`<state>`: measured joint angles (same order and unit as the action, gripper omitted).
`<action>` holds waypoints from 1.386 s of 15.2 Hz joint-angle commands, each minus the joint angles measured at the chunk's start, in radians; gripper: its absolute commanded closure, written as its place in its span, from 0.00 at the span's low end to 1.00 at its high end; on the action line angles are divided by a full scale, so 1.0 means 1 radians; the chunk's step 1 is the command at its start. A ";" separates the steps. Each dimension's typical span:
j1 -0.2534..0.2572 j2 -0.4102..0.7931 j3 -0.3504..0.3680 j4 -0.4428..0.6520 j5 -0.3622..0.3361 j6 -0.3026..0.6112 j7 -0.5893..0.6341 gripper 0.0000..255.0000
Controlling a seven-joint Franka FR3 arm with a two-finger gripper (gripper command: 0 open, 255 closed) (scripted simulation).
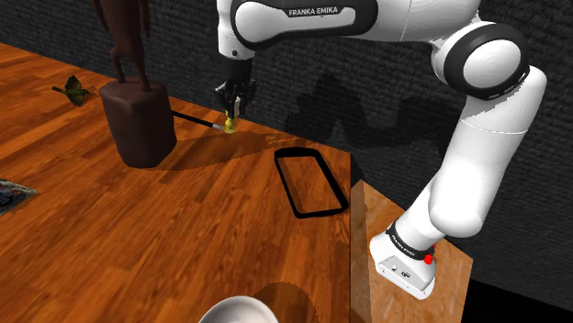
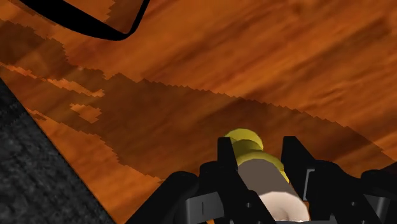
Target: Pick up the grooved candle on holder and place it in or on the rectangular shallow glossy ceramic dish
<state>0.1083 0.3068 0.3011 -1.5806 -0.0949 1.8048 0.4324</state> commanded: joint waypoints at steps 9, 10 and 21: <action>-0.057 -0.308 -0.009 -0.342 0.089 0.048 -0.080 1.00; -0.062 -0.350 -0.014 -0.387 0.100 0.053 -0.093 1.00; -0.066 -0.805 -0.096 -0.794 0.180 0.013 -0.229 1.00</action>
<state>0.0419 -0.4538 0.2158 -2.3437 0.0820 1.8309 0.2175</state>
